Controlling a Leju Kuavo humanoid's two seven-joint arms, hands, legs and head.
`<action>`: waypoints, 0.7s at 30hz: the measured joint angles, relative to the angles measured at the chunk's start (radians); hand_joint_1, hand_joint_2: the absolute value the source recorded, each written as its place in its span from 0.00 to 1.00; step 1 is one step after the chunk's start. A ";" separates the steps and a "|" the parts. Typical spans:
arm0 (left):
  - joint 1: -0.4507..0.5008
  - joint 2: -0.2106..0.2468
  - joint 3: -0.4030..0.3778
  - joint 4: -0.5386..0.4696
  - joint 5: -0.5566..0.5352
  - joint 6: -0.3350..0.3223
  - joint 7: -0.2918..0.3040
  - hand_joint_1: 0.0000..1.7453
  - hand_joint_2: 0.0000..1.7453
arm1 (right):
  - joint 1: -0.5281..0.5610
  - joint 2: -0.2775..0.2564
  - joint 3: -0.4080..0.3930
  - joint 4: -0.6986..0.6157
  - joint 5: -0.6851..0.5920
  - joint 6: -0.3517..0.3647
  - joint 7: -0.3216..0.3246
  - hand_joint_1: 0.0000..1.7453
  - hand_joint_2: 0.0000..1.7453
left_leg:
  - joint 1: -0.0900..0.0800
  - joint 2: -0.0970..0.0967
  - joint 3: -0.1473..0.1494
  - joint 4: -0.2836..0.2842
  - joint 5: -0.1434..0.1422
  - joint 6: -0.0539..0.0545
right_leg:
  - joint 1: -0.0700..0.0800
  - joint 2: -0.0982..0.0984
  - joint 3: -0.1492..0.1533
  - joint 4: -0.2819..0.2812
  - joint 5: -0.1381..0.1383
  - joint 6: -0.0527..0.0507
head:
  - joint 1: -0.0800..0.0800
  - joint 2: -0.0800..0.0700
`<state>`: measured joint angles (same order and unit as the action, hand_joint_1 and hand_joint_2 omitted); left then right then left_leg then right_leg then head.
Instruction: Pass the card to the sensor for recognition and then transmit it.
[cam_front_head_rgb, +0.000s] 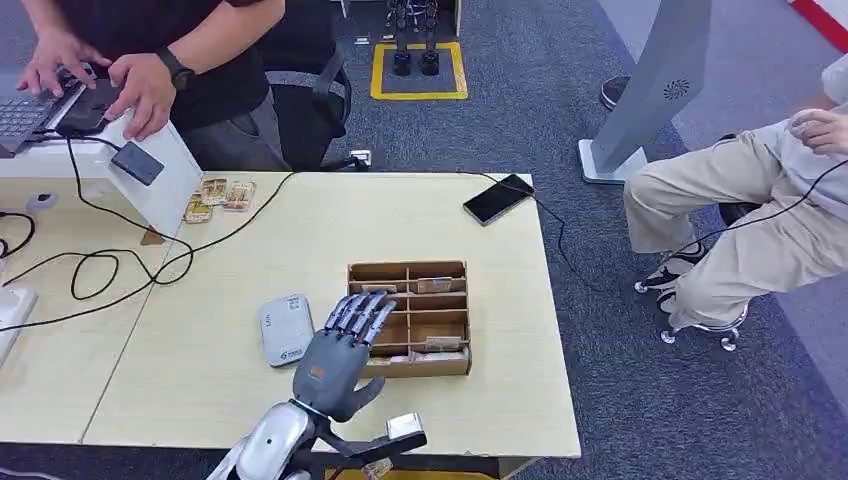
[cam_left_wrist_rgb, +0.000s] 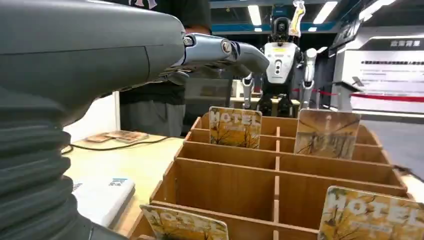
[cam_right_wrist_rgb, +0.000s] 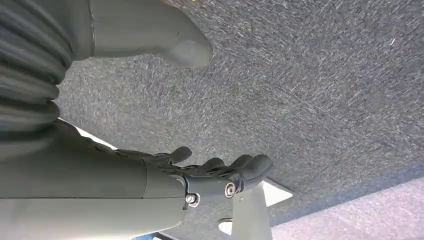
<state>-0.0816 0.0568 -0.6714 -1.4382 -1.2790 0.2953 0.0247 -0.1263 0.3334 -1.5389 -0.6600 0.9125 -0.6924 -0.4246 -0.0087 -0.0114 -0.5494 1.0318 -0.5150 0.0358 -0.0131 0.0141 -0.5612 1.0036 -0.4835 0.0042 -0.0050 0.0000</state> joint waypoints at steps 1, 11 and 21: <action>-0.003 -0.001 0.000 0.005 -0.014 -0.001 0.007 0.00 1.00 | 0.000 0.000 0.000 0.000 0.001 0.000 0.000 0.00 1.00 | 0.000 0.000 0.000 0.000 0.000 0.000 | 0.000 0.000 0.000 0.000 0.000 0.000 | 0.000 0.000; -0.016 -0.005 0.000 0.069 -0.063 -0.011 0.045 0.00 1.00 | 0.003 0.000 0.000 -0.002 0.016 0.000 0.017 0.00 1.00 | 0.000 0.000 0.000 0.000 0.000 0.000 | 0.000 0.000 0.000 0.000 0.000 0.000 | 0.000 0.000; -0.023 -0.016 0.000 0.104 -0.084 -0.001 0.053 1.00 1.00 | 0.004 0.002 0.000 -0.003 0.011 0.000 0.000 0.00 1.00 | 0.000 0.000 0.000 0.000 0.000 0.000 | 0.000 0.000 0.000 0.000 0.000 0.000 | 0.000 0.000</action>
<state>-0.1050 0.0408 -0.6714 -1.3344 -1.3634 0.2945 0.0774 -0.1227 0.3349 -1.5389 -0.6634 0.9232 -0.6924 -0.4246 -0.0087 -0.0114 -0.5495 1.0318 -0.5150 0.0358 -0.0131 0.0141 -0.5611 1.0036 -0.4835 0.0041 -0.0046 0.0000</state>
